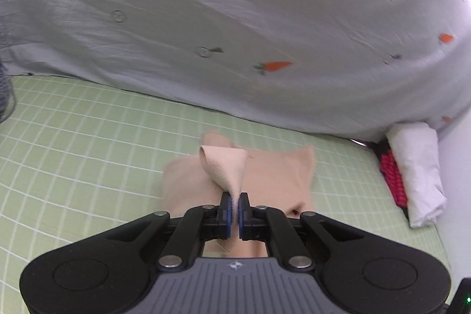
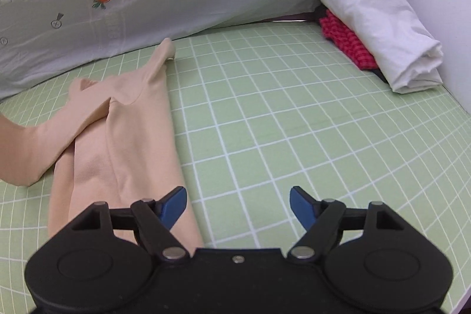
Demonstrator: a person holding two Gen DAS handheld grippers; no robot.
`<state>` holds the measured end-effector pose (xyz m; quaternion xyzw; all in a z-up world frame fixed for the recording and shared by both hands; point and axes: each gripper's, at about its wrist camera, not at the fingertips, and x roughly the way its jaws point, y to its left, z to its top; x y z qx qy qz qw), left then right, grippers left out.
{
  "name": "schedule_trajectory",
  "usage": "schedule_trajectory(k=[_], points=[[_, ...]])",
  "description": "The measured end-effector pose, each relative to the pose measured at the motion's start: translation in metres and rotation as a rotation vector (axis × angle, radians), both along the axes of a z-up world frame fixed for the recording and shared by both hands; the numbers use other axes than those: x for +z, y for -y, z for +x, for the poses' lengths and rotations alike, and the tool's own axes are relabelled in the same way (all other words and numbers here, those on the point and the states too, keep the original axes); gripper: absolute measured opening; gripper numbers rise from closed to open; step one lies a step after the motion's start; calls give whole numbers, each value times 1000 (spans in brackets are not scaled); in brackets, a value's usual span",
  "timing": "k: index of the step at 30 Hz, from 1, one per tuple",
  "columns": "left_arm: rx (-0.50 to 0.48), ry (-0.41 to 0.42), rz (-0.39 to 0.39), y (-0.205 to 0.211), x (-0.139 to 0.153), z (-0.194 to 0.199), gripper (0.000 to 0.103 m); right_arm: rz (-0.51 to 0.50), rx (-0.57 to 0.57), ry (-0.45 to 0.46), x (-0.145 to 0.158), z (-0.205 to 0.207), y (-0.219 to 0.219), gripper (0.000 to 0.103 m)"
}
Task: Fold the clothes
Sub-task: 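Open both grippers and withdraw them from the folded beige shirt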
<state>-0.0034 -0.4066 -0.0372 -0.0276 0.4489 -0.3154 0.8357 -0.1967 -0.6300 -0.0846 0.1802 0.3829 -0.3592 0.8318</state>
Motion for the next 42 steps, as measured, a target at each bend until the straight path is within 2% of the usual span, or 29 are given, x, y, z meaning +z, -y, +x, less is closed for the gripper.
schedule_trajectory(k=[2,4,6,7,10,11,15,17,20,21,23,24,25,26,27,29,30,36,42], points=[[-65,-3,-5,21,4,-22,6,12,-6,8,-1,-16,4,78],[-130,-7,-11,42,7,-44,14,22,-9,14,-2,-32,8,78],[-157,-48,27,56,0,-61,46,29,-3,18,-4,-43,12,79],[-153,-70,57,60,-6,-67,52,29,6,31,-4,-46,14,82],[-84,-60,141,57,-15,-78,68,24,54,94,-3,-50,20,103],[-47,-54,167,53,-16,-80,76,17,86,114,-3,-47,20,103],[91,-56,237,31,-17,-80,78,18,292,125,-8,-15,9,103],[146,-63,260,19,-17,-79,79,25,406,99,-16,6,-4,103],[203,-78,287,4,-18,-82,80,29,520,54,-26,30,-22,103],[220,-84,295,0,-19,-84,81,27,548,43,-28,36,-27,100],[245,-94,304,-9,-20,-86,81,23,595,31,-32,43,-38,76],[256,-99,307,-13,-20,-87,81,30,617,26,-33,45,-41,67],[266,-102,308,-16,-20,-88,81,41,639,20,-35,47,-44,49],[275,-104,308,-19,-20,-89,81,51,661,15,-37,49,-46,40],[282,-105,307,-22,-20,-88,81,53,673,14,-38,49,-48,36],[287,-101,302,-27,-18,-88,81,43,680,18,-40,46,-49,16],[286,-97,298,-29,-16,-88,81,34,677,19,-40,45,-49,11],[241,-69,273,-36,-10,-89,81,13,626,70,-21,22,-51,2],[167,-31,239,-37,0,-95,81,151,505,142,-16,-7,-57,2]])
